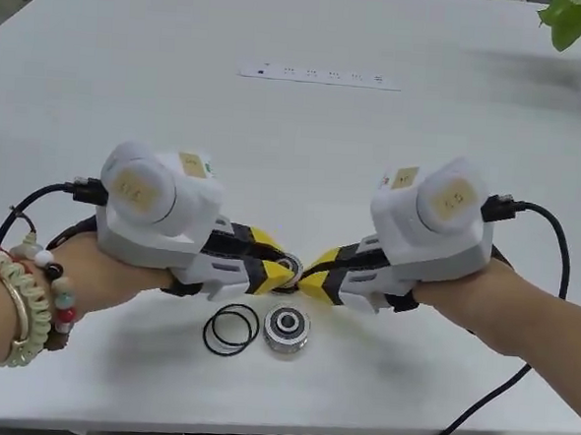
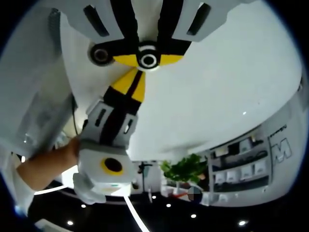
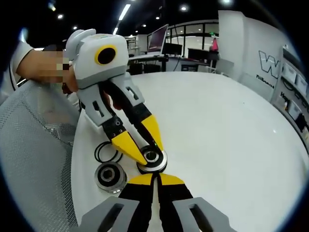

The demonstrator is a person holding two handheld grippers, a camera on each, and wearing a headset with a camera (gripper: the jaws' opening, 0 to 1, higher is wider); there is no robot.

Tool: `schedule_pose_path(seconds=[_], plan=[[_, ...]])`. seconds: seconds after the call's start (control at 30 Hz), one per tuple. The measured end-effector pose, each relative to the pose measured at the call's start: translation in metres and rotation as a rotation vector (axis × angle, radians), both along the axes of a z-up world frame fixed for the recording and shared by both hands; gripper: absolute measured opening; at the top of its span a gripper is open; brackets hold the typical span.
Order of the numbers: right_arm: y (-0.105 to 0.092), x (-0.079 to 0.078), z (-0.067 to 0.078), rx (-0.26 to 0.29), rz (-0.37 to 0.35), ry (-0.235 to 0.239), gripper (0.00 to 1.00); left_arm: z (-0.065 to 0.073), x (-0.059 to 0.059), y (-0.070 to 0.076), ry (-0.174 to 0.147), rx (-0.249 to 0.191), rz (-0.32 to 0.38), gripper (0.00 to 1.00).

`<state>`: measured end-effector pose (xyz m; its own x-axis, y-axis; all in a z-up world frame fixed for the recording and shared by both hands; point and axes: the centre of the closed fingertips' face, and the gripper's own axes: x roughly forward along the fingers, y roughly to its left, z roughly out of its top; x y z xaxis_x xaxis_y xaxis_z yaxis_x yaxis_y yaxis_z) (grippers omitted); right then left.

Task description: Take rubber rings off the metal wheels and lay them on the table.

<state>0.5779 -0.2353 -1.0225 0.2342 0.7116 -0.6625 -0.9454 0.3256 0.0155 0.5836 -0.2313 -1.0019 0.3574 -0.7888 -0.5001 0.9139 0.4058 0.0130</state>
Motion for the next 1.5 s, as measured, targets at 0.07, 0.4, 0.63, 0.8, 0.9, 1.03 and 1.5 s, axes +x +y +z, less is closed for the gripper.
schedule_pose_path(seconds=[0.07, 0.4, 0.63, 0.8, 0.9, 1.03, 1.5], plan=[[0.0, 0.0, 0.0, 0.0, -0.005, -0.001, 0.0, 0.0, 0.0, 0.0, 0.0, 0.001, 0.002, 0.15], [-0.006, 0.011, 0.003, 0.057, -0.202, 0.151, 0.0, -0.001, 0.001, 0.001, -0.006, 0.007, -0.005, 0.15], [-0.004, 0.012, 0.012, 0.185, -0.32, 0.297, 0.0, -0.001, 0.0, 0.0, -0.007, 0.003, -0.009, 0.14], [-0.002, 0.009, 0.012, 0.219, -0.352, 0.349, 0.0, -0.001, -0.001, 0.0, -0.014, 0.01, -0.016, 0.15], [-0.003, 0.009, 0.013, 0.232, -0.368, 0.373, 0.0, -0.001, -0.001, 0.0, -0.013, 0.008, -0.015, 0.15], [-0.004, 0.01, 0.013, 0.257, -0.388, 0.417, 0.0, -0.001, -0.001, 0.0, -0.017, 0.006, -0.02, 0.15], [0.004, 0.0, 0.018, 0.268, -0.377, 0.441, 0.0, -0.002, 0.0, -0.001, -0.03, 0.003, -0.029, 0.14]])
